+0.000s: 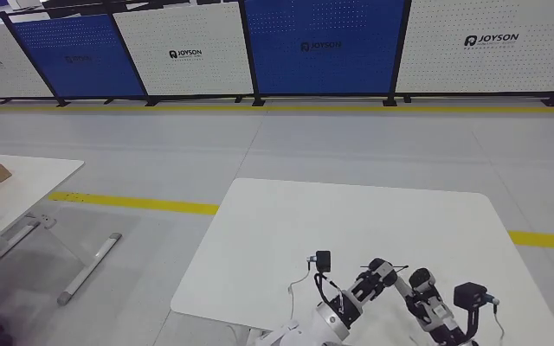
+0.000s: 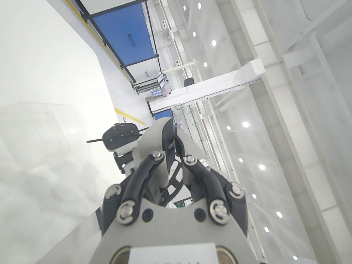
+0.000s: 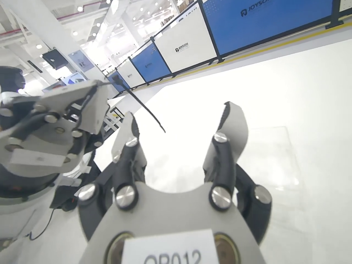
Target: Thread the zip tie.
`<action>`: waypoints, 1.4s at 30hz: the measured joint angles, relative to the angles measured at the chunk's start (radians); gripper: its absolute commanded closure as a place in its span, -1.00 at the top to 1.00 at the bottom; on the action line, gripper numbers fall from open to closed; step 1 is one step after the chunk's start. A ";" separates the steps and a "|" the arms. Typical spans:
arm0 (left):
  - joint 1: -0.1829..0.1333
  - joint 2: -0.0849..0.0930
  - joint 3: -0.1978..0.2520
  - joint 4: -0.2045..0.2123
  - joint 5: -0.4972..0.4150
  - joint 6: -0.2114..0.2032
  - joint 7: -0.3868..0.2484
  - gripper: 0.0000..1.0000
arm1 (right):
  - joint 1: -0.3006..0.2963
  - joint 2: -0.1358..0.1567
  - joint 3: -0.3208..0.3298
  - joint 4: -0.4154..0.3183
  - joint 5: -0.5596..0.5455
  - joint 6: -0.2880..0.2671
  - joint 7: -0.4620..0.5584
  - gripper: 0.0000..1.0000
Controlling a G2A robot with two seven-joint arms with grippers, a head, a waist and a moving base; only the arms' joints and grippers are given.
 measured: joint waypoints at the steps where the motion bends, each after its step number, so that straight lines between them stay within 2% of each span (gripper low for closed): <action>1: 0.003 0.001 -0.006 0.001 -0.006 -0.007 0.003 -1.00 | -0.010 0.005 0.007 -0.009 0.019 0.000 -0.016 1.00; 4: 0.012 0.003 -0.024 0.003 -0.006 -0.023 0.023 -1.00 | -0.034 0.017 0.023 -0.030 0.059 0.000 -0.062 1.00; 9: 0.041 0.010 -0.066 0.003 0.025 -0.044 0.092 -1.00 | -0.093 0.047 0.062 -0.059 0.141 0.000 -0.184 1.00; 12: 0.050 0.012 -0.096 0.010 0.027 -0.033 0.128 -1.00 | -0.123 0.068 0.083 -0.073 0.230 0.000 -0.246 1.00; 15: 0.047 0.011 -0.111 0.024 0.047 -0.011 0.172 -1.00 | -0.134 0.084 0.097 -0.078 0.330 0.000 -0.249 1.00; 25: 0.045 0.011 -0.111 0.026 0.045 -0.005 0.175 -1.00 | -0.130 0.083 0.093 -0.077 0.327 0.007 -0.242 1.00; 27: 0.034 0.007 -0.117 0.036 0.066 0.024 0.218 -1.00 | -0.112 0.078 0.078 -0.074 0.348 0.043 -0.223 1.00; 29: 0.021 -0.002 -0.100 0.056 0.141 0.056 0.314 -1.00 | -0.095 0.072 0.071 -0.071 0.401 0.079 -0.217 1.00; 32: -0.001 -0.015 -0.075 0.088 0.175 0.085 0.398 -1.00 | -0.086 0.066 0.088 -0.052 0.485 0.083 -0.225 1.00; 34: -0.014 -0.022 -0.070 0.110 0.180 0.090 0.432 -1.00 | -0.092 0.063 0.112 -0.036 0.531 0.072 -0.233 1.00; 37: -0.022 -0.025 -0.068 0.123 0.188 0.087 0.453 -1.00 | -0.105 0.059 0.138 -0.029 0.570 0.064 -0.253 1.00; 42: -0.021 -0.025 -0.068 0.122 0.188 0.087 0.451 -1.00 | -0.107 0.058 0.140 -0.030 0.571 0.063 -0.255 1.00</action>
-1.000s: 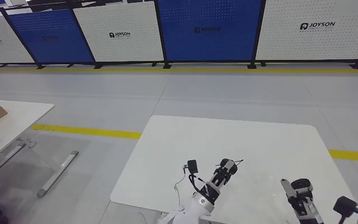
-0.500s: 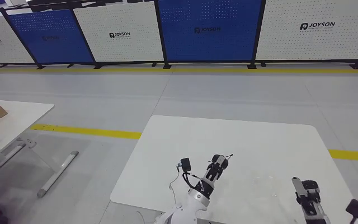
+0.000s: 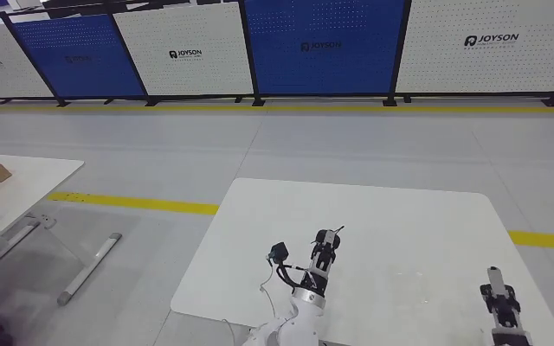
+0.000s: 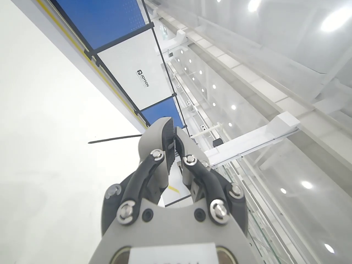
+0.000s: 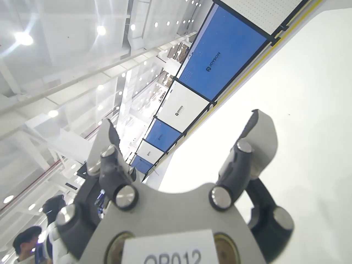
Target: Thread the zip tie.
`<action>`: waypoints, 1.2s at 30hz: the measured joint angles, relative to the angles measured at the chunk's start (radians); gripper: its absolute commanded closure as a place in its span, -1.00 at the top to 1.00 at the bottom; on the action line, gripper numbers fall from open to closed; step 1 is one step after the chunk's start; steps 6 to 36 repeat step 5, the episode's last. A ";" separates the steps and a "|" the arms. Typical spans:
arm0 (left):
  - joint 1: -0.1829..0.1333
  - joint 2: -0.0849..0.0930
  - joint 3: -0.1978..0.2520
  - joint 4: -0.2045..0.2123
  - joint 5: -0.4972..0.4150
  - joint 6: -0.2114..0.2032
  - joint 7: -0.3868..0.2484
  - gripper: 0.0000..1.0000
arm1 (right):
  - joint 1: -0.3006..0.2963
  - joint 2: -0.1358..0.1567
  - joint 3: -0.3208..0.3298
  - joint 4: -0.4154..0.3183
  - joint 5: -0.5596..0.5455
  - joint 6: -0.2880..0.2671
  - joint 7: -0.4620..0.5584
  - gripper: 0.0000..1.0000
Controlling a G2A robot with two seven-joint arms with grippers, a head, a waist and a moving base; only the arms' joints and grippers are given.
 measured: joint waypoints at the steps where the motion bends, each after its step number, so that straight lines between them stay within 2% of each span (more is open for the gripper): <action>1: 0.000 0.000 0.000 0.000 0.000 0.000 0.000 -1.00 | 0.000 0.000 0.000 0.000 0.000 0.000 0.000 1.00; 36: 0.000 0.000 0.000 0.000 0.000 0.000 0.000 -1.00 | 0.000 0.000 0.000 0.000 0.000 0.000 0.000 1.00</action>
